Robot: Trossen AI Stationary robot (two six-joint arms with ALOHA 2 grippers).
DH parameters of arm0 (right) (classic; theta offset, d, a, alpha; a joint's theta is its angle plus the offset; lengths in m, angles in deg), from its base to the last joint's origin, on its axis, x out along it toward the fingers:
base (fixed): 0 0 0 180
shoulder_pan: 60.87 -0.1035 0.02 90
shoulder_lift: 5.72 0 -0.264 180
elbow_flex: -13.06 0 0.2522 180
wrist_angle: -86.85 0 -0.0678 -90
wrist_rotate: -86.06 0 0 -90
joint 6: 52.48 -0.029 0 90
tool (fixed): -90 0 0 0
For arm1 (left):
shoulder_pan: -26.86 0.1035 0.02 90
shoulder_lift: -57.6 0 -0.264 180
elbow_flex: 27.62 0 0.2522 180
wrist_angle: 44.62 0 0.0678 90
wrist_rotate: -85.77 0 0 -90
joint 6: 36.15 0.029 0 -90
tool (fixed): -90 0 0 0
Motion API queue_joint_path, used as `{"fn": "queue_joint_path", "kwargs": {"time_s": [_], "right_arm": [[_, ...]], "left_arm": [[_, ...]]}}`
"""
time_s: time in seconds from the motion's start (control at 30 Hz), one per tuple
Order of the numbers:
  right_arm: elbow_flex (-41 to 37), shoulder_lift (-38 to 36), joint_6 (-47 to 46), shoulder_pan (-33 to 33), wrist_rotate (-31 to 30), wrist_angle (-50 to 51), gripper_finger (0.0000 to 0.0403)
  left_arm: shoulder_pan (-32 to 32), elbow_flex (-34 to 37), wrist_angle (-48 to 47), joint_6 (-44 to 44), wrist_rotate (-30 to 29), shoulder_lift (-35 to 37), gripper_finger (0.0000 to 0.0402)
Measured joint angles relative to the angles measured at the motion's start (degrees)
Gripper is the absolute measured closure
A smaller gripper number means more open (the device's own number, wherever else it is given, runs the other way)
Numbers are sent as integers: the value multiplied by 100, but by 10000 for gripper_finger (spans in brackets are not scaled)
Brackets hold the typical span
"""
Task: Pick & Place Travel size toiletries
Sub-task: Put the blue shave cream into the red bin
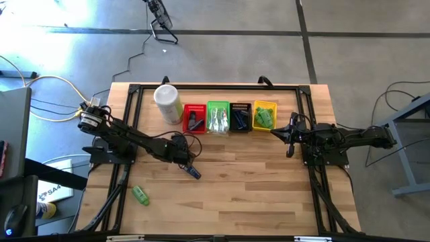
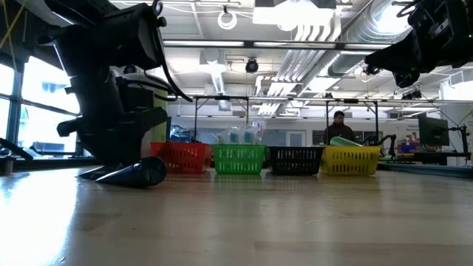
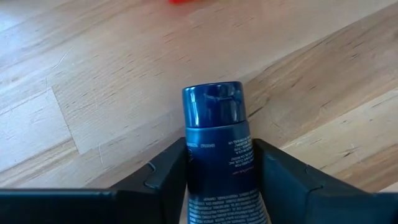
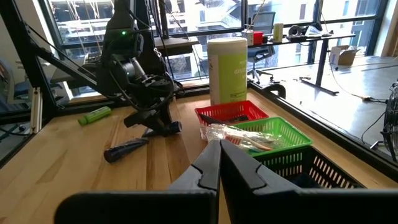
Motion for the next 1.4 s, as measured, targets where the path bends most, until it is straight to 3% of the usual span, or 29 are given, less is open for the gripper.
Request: {"fn": "queue_joint_path", "kwargs": {"time_s": [0.53,0.97,1.2,1.4], "right_arm": [[0,0,22,1,0,56,400],[0,2,42,1,-2,66,400],[0,0,42,1,-2,66,400],[0,2,42,1,-2,66,401]], "left_arm": [[2,6,-41,41,83,100,247],[0,9,10,404,-78,1127,247],[0,1,1147,1334,-390,1650,247],[64,0,2459,2593,-759,1676,247]]}}
